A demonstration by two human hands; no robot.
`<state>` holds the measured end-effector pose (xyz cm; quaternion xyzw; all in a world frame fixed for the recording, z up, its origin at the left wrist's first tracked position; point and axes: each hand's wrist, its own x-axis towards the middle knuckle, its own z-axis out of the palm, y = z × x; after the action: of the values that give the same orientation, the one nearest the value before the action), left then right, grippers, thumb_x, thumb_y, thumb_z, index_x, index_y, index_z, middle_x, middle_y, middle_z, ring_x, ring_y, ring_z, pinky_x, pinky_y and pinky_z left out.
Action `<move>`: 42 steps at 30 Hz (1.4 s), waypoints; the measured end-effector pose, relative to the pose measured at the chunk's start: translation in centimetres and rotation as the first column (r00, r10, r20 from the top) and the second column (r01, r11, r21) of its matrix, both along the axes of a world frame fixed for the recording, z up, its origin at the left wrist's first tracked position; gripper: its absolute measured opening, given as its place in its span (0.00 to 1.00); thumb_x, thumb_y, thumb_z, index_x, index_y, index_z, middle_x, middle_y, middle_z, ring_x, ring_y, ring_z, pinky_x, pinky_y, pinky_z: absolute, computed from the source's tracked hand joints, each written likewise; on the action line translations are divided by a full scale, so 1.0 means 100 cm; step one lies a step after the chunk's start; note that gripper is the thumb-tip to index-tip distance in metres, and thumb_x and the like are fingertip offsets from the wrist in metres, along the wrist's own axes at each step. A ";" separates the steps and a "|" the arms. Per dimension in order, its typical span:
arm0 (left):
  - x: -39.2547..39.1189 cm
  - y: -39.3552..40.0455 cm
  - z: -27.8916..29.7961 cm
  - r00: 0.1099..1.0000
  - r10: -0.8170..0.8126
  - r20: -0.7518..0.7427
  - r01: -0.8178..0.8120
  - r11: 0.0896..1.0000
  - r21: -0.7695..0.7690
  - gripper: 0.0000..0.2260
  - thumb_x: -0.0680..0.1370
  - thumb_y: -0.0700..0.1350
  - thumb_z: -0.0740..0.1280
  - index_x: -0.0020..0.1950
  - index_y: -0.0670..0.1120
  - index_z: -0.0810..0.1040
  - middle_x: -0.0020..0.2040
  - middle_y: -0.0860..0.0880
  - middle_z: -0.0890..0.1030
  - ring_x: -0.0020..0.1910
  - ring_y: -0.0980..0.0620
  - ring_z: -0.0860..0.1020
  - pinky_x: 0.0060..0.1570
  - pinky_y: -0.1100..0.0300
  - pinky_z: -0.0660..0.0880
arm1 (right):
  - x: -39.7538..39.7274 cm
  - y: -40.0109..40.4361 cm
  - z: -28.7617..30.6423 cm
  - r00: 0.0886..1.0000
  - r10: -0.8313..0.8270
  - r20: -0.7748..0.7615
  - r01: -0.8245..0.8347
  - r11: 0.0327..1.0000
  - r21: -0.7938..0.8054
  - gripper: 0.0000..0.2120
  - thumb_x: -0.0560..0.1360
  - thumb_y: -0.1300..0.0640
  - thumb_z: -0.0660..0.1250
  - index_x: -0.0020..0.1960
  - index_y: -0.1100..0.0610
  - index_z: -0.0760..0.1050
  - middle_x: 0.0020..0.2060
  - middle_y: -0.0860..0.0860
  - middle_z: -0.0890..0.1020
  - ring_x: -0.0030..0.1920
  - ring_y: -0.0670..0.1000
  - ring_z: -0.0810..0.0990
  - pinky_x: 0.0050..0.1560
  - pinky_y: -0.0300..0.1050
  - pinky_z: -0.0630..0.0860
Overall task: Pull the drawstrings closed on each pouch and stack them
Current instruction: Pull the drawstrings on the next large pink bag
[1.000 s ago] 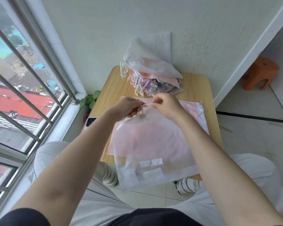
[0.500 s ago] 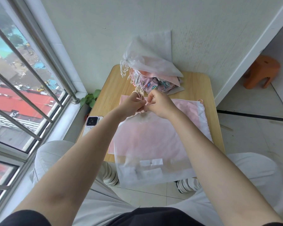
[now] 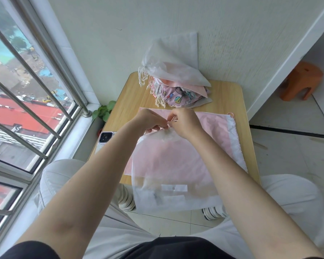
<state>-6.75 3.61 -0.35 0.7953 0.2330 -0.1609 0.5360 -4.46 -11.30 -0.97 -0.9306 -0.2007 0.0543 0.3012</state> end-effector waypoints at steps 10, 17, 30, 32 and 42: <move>-0.004 -0.006 -0.004 0.985 -0.037 0.171 0.028 0.998 0.060 0.08 0.69 0.40 0.78 0.43 0.47 0.80 0.39 0.50 0.79 0.34 0.55 0.73 0.27 0.70 0.67 | 0.007 0.002 0.003 0.996 0.066 0.060 -0.052 0.974 -0.219 0.09 0.77 0.62 0.65 0.55 0.60 0.79 0.54 0.56 0.81 0.57 0.58 0.77 0.51 0.45 0.69; -0.010 -0.007 -0.018 0.838 -0.164 0.520 -0.038 0.934 0.356 0.09 0.71 0.39 0.75 0.41 0.46 0.75 0.39 0.51 0.80 0.40 0.53 0.76 0.38 0.67 0.67 | 0.024 -0.009 0.002 0.843 0.050 -0.536 0.123 0.952 0.281 0.07 0.77 0.63 0.67 0.55 0.61 0.78 0.46 0.53 0.81 0.47 0.50 0.79 0.57 0.47 0.73; -0.008 -0.012 -0.027 0.820 -0.276 0.501 -0.007 0.870 0.492 0.07 0.73 0.52 0.71 0.46 0.52 0.86 0.41 0.57 0.77 0.37 0.58 0.75 0.38 0.64 0.69 | 0.025 -0.012 0.000 0.730 0.029 -0.683 0.390 0.803 0.451 0.05 0.75 0.66 0.69 0.43 0.59 0.80 0.39 0.55 0.82 0.41 0.52 0.80 0.57 0.51 0.76; -0.008 -0.014 -0.025 0.833 -0.240 0.499 -0.041 0.872 0.488 0.05 0.73 0.51 0.73 0.44 0.52 0.85 0.37 0.58 0.75 0.35 0.60 0.73 0.33 0.71 0.64 | 0.024 -0.013 0.001 0.731 0.042 -0.682 0.391 0.793 0.468 0.05 0.75 0.67 0.69 0.43 0.60 0.79 0.38 0.54 0.81 0.38 0.50 0.80 0.52 0.47 0.78; 0.000 0.003 0.000 0.992 0.053 0.113 -0.029 0.978 -0.206 0.07 0.77 0.42 0.65 0.39 0.44 0.76 0.34 0.48 0.74 0.32 0.51 0.71 0.36 0.60 0.67 | 0.028 -0.025 -0.008 0.809 -0.088 -0.582 0.389 0.822 0.417 0.03 0.71 0.61 0.75 0.44 0.60 0.81 0.37 0.53 0.83 0.37 0.47 0.80 0.53 0.46 0.77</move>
<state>-6.72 3.93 -0.37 0.7393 0.1994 -0.1255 0.6309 -1.64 -13.81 -1.72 -0.7791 0.0083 0.2171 0.5881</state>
